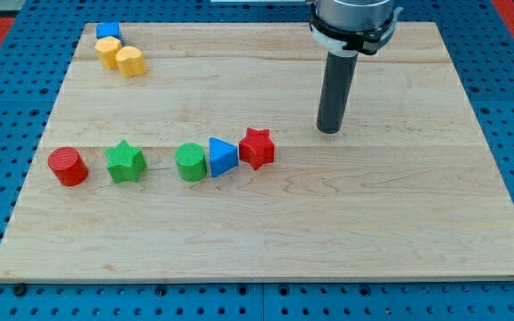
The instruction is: Slide the blue triangle closer to the yellow heart
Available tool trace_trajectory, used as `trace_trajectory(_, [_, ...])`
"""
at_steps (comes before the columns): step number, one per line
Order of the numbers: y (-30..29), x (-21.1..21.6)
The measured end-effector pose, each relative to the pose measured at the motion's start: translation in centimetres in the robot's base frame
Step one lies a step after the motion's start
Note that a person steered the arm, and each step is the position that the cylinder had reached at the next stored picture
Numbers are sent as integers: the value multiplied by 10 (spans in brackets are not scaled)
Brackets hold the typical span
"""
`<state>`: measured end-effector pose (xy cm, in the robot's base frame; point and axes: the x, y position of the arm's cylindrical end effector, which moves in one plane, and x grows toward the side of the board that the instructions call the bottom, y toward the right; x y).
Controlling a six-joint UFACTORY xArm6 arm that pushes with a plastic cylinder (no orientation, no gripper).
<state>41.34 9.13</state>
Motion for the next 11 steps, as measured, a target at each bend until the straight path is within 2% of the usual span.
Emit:
trace_trajectory(1, [-15,21])
trace_trajectory(2, [-60,47])
trace_trajectory(3, [-65,60])
trace_trajectory(4, [-77,66])
trace_trajectory(6, [-142,66])
trace_trajectory(8, [-157,20])
trace_trajectory(9, [-232,6])
trace_trajectory(11, [-279,-22])
